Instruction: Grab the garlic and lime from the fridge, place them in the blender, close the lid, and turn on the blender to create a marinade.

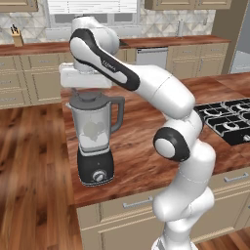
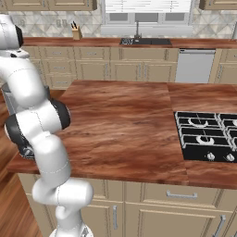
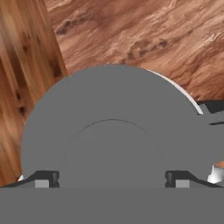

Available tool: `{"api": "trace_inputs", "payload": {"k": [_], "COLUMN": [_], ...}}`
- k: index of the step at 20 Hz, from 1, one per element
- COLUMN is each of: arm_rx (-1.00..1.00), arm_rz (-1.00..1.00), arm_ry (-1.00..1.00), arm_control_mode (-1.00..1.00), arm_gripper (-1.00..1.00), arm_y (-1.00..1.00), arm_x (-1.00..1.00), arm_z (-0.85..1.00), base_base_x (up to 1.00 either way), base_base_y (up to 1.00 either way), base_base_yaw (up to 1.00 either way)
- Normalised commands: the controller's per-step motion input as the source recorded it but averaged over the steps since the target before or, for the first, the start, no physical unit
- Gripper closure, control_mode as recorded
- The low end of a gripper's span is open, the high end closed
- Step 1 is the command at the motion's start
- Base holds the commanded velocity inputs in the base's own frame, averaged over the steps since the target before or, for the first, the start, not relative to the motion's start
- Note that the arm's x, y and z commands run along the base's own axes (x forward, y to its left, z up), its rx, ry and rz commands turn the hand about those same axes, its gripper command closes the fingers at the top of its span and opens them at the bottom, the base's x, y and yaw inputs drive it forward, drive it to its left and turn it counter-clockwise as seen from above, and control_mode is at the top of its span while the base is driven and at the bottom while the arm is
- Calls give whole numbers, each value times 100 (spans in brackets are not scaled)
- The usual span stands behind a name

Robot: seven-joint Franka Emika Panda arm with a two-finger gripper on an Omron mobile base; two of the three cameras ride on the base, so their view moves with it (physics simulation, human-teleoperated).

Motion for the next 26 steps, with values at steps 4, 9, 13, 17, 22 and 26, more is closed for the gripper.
{"api": "trace_inputs", "payload": {"k": [4,9,13,17,22,26], "arm_rx": [0,0,0,0,4,4], "arm_rz": [0,0,0,0,0,0], "arm_ry": [-17,-30,-35,-30,-23,-15], "arm_control_mode": [-100,-100,-100,-100,-100,-100], "arm_gripper": [-100,-100,-100,-100,-100,-100], "arm_y": [0,-4,-44,-65,-73,-47], "arm_x": [-18,-78,-100,-100,-100,-100], "arm_z": [16,11,-23,-56,-68,-74], "base_base_x": [0,0,0,0,0,0], "base_base_y": [0,0,0,0,0,0], "base_base_yaw": [0,0,0,0,0,0]}}
